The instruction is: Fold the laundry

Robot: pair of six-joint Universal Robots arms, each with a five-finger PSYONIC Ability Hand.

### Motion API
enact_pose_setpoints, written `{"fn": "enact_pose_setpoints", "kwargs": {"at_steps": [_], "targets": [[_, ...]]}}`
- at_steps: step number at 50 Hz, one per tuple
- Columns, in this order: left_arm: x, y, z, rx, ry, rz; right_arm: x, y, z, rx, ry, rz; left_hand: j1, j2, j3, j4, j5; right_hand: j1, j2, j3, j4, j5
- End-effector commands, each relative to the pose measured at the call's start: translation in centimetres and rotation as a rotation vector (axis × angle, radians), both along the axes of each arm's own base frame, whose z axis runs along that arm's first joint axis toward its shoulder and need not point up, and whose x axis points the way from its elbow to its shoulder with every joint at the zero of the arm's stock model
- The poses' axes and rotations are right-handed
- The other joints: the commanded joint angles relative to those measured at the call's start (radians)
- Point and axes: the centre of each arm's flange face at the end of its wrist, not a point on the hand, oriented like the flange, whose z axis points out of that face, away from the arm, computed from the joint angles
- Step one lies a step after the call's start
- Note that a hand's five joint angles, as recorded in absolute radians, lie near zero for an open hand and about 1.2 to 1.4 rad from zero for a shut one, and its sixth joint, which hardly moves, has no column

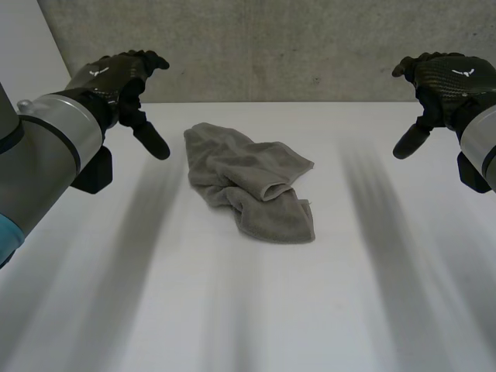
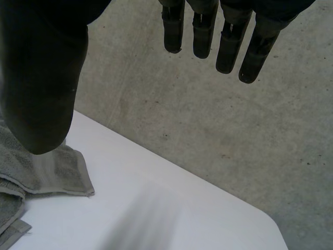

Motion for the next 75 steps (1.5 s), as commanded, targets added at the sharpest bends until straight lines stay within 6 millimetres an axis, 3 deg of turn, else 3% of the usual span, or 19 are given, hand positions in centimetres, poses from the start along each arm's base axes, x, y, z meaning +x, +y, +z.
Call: {"fn": "enact_pose_setpoints", "kwargs": {"at_steps": [1,10,15,18,23,31,34,37,39,42,45,47,52,56,58,64,66,71,75], "targets": [[-0.2,-0.3,-0.9,0.034,-0.020,0.000,0.3,-0.3,-0.3,0.002,0.003,0.013,0.005,0.010,0.013,0.012,-0.023,-0.057,-0.137,-0.069,-0.089,-0.064],[-0.4,-0.5,-1.6,0.034,-0.022,-0.011,0.3,-0.4,-0.4,0.000,0.013,0.023,0.029,0.034,0.036,0.036,0.001,-0.057,-0.137,-0.069,-0.089,-0.064],[-2.2,-3.0,-4.3,0.015,-0.014,-0.031,0.3,-0.4,-0.4,-0.003,0.016,0.024,0.076,0.081,0.083,0.083,0.048,-0.057,-0.137,-0.069,-0.089,-0.064],[-4.1,-5.1,-6.5,-0.020,-0.020,-0.076,0.4,-0.5,-0.6,0.002,0.018,0.025,0.176,0.180,0.183,0.182,0.148,-0.057,-0.137,-0.069,-0.089,-0.064],[-8.0,-8.3,-13.0,-0.054,-0.098,-0.241,0.4,-0.4,-0.9,0.011,0.022,0.028,0.246,0.251,0.253,0.253,0.218,-0.057,-0.137,-0.069,-0.089,-0.064],[-9.7,-10.4,-18.7,-0.058,-0.195,-0.302,0.6,-0.4,-1.8,0.032,0.054,0.057,0.305,0.310,0.312,0.311,0.277,-0.057,-0.137,-0.069,-0.089,-0.064],[-9.8,-10.6,-19.3,-0.062,-0.206,-0.304,0.6,-0.4,-1.9,0.030,0.065,0.056,0.328,0.333,0.335,0.335,0.300,-0.057,-0.137,-0.069,-0.089,-0.064],[-10.0,-10.9,-19.6,-0.073,-0.215,-0.302,0.6,-0.4,-1.9,0.030,0.070,0.057,0.657,0.662,0.664,0.664,0.629,-0.057,-0.137,-0.069,-0.089,-0.064],[-9.9,-11.1,-19.1,-0.083,-0.212,-0.290,0.6,-0.5,-2.0,0.032,0.070,0.057,1.215,1.220,1.222,1.222,1.187,-0.057,-0.137,-0.069,-0.089,-0.064],[-9.9,-11.0,-18.7,-0.083,-0.210,-0.285,0.7,-0.6,-2.6,0.045,0.078,0.058,1.217,1.222,1.225,1.224,1.189,-0.057,-0.137,-0.069,-0.089,-0.064],[-9.7,-9.9,-16.3,-0.084,-0.210,-0.264,0.7,-0.7,-2.8,0.050,0.087,0.060,1.217,1.222,1.225,1.224,1.189,-0.057,-0.137,-0.069,-0.089,-0.064],[-7.6,-8.4,-13.1,-0.048,-0.220,-0.146,0.7,-0.8,-3.3,0.057,0.108,0.063,1.217,1.222,1.225,1.224,1.189,-0.057,-0.137,-0.069,-0.089,-0.064],[-3.3,-5.4,-9.4,0.036,-0.127,0.084,1.0,-0.8,-3.8,0.059,0.156,0.083,1.217,1.222,1.225,1.224,1.189,-0.057,-0.137,-0.069,-0.089,-0.064],[-0.5,-2.4,-8.8,0.107,-0.066,0.146,1.2,-0.7,-4.1,0.064,0.190,0.111,1.217,1.222,1.225,1.224,1.189,-0.057,-0.137,-0.069,-0.089,-0.064],[1.9,0.8,-9.9,0.186,-0.080,0.144,1.4,-0.5,-4.2,0.059,0.203,0.129,1.217,1.222,1.225,1.224,1.189,-0.057,-0.137,-0.069,-0.089,-0.064],[3.5,5.5,-11.4,0.266,-0.125,0.029,2.6,0.3,-4.3,0.047,0.229,0.195,1.217,1.222,1.225,1.224,1.189,-0.057,-0.137,-0.069,-0.089,-0.064],[3.9,8.0,-11.6,0.269,-0.144,-0.071,3.2,0.7,-4.6,0.053,0.233,0.216,0.365,0.370,0.372,0.372,0.337,-0.057,-0.137,-0.069,-0.089,-0.064],[4.1,9.4,-11.2,0.229,-0.195,-0.141,4.0,1.6,-4.9,0.059,0.239,0.248,0.068,0.072,0.075,0.074,0.040,-0.057,-0.137,-0.069,-0.089,-0.064],[3.8,9.1,-10.4,0.175,-0.226,-0.160,4.2,2.0,-5.1,0.068,0.242,0.261,0.067,0.072,0.074,0.074,0.039,-0.057,-0.137,-0.069,-0.089,-0.064]]}}
